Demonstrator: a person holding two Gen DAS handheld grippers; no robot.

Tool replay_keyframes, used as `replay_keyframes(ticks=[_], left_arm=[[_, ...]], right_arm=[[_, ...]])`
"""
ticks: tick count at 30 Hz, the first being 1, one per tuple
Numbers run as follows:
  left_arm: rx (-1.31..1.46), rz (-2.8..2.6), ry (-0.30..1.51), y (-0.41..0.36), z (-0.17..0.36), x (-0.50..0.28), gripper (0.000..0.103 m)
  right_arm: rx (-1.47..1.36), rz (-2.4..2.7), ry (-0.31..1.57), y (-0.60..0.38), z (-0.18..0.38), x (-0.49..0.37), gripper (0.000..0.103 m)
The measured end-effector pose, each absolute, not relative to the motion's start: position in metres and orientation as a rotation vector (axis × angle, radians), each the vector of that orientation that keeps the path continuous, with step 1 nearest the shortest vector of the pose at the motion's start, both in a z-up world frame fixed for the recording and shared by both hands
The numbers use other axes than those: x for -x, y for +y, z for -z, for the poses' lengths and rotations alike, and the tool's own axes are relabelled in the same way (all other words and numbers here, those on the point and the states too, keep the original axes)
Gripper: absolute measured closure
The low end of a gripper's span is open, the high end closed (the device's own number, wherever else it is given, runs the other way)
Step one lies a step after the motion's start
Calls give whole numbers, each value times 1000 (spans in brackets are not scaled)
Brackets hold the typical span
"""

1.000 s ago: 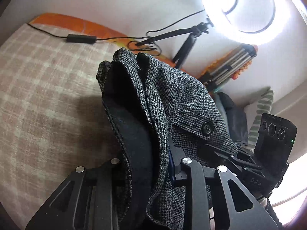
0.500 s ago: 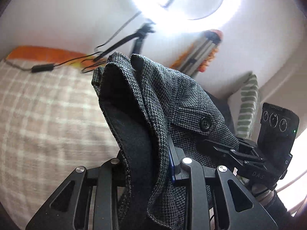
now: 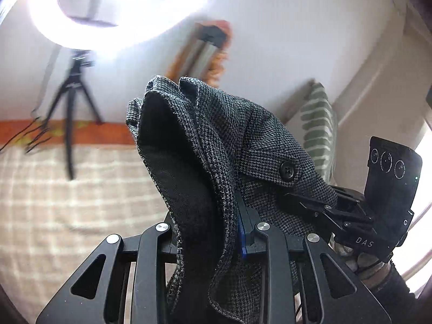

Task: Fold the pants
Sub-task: 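Lift the folded shorts with both tools and carry them toward the clothes stack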

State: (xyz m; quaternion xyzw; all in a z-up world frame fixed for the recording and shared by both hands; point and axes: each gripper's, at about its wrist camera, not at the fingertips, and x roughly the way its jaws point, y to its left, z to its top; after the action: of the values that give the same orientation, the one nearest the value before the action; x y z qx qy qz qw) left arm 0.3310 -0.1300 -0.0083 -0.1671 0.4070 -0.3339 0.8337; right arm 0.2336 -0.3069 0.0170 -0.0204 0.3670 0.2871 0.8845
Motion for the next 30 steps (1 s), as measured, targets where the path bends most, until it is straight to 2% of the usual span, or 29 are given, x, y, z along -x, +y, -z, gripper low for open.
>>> replay_keyframes(ticks=[9,19,30], left_arm=[[282,800,866,-235,3,-363,77],[243,840,836,-311,-2,-405,77],[208,813,872,-368,31,-444,77]], right_arm=[[63,-458,745,-401,-31,-248,89],[195,-332,714,-462,-47,-280,89],[216,-270,730,-518,-19,-342,89]])
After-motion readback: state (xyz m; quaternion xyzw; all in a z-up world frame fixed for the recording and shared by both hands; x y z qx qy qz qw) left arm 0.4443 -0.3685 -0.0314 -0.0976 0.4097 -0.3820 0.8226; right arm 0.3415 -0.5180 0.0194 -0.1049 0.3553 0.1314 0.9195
